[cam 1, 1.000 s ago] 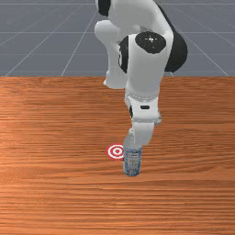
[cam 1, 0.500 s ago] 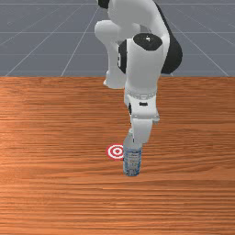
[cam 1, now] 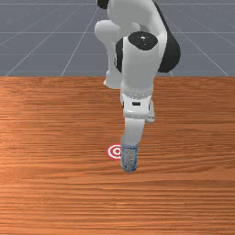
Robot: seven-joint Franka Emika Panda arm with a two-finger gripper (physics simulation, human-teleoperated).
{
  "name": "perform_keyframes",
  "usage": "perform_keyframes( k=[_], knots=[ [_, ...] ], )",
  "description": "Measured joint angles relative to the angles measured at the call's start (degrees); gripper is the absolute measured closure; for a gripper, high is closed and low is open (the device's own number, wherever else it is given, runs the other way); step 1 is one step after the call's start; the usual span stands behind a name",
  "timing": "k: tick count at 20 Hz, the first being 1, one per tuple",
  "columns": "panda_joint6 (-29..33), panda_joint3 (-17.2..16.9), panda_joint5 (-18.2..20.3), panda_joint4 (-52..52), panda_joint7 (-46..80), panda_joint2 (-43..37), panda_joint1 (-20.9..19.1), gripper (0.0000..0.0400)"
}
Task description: Pick up the bottle and put it on the marker
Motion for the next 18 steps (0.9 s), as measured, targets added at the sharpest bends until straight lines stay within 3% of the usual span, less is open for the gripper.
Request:
perform_keyframes(
  k=[3, 5, 10, 14, 18],
  knots=[
    [0.1, -0.6, 0.4, -0.4, -1.0, -0.2, -1.7, 0.0231],
    [0.5, 0.8, 0.8, -0.8, -8.3, -0.5, -3.8, 0.0232],
    [5.1, 2.3, 4.6, -13.1, -11.4, -7.9, -5.9, 0.0231],
    [7.0, 0.4, 0.5, -18.0, -7.8, -10.8, -4.0, 0.0232],
    [5.4, 0.6, 0.8, -18.5, -8.0, -11.3, -4.1, 0.0232]
  ],
)
